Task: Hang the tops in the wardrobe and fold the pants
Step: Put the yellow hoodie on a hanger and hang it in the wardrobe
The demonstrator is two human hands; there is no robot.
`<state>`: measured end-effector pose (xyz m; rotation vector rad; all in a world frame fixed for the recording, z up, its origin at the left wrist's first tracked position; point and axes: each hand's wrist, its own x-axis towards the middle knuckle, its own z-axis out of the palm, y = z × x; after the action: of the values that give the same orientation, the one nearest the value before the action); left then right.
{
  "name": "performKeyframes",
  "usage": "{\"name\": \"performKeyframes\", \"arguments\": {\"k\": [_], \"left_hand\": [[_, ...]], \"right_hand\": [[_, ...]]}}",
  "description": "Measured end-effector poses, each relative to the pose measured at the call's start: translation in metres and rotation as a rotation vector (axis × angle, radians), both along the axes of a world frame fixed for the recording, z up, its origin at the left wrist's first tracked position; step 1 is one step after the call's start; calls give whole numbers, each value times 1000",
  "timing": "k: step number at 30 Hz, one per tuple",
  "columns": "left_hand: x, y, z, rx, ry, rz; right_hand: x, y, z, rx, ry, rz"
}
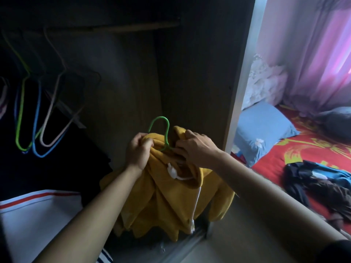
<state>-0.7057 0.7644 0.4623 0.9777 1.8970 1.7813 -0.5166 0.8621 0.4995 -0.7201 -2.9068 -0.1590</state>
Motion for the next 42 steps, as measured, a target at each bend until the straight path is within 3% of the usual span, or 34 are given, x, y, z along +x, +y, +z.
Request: {"name": "performKeyframes", "arguments": {"k": [3, 7, 10, 12, 15, 18, 21, 24, 25, 27, 30, 31, 34, 37, 42], "left_hand": [[-9, -6, 5, 32, -55, 177], [-22, -16, 6, -63, 75, 212], [-34, -21, 13, -159, 171, 122], [-48, -25, 30, -193, 104, -4], [-62, -34, 53, -351, -97, -167], [-62, -29, 52, -586, -50, -248], [-44, -13, 45, -428, -42, -263], [-24, 1, 47, -164, -152, -257], [-19, 5, 48, -128, -179, -247], [-16, 8, 48, -114, -195, -245], [-18, 12, 55, -208, -103, -269], [-19, 14, 59, -218, -69, -258], [-20, 16, 68, -218, 58, -222], [-25, 13, 64, -276, 154, -191], [-38, -4, 59, -444, 102, -164]], "right_hand": [[15, 13, -14, 160, -67, -138], [29, 29, -18, 195, -83, -171], [22, 26, -4, 192, 163, -97], [16, 19, 9, 127, 334, -41], [10, 8, 26, 97, 414, 79], [9, -1, 31, 54, 447, 194], [10, -9, 27, 125, 343, 204], [15, -7, 13, 175, -106, 125], [20, -4, 11, 177, -178, 91], [31, 4, 12, 155, -69, 46], [37, 8, 11, 75, 375, -17], [37, 7, 11, 59, 390, -30], [40, 12, 6, 50, 113, -33], [42, 19, 7, 43, 246, -24], [22, 18, 17, -11, 333, -38]]}}
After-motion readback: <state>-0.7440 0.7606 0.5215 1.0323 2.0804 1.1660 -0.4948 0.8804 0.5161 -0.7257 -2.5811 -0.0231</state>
